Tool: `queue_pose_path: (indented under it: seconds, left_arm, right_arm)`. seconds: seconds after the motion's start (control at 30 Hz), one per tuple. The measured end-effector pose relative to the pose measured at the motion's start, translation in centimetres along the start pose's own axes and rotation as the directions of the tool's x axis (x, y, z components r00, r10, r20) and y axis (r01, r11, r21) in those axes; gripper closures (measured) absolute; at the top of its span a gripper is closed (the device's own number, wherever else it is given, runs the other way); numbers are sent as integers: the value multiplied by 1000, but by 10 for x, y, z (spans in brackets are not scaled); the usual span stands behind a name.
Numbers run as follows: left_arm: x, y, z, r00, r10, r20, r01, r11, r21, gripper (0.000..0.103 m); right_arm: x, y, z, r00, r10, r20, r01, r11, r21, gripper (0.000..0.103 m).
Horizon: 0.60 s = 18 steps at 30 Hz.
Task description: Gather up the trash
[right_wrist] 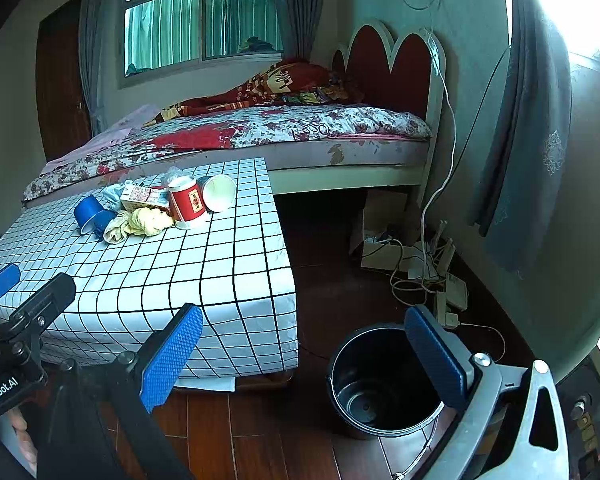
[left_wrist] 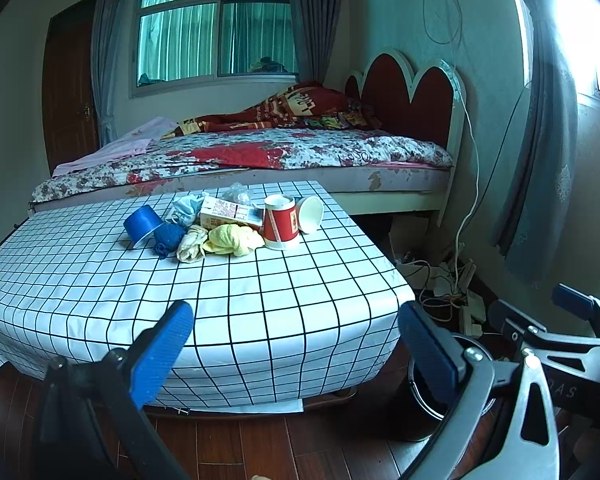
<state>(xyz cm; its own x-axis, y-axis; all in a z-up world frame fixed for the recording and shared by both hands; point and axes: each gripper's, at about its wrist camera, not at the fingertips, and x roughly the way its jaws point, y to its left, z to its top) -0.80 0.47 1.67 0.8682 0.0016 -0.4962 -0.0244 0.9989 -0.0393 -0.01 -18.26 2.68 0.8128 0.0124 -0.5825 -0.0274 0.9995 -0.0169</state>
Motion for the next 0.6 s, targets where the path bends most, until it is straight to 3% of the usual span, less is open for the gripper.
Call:
queue_pose_path:
  seconds: [0.6]
  left_arm:
    - [1,-1,3,1000,-1,4,1,1000,1,1]
  right_arm:
    - [0,-1,3,1000,-1,7,1,1000,-2,1]
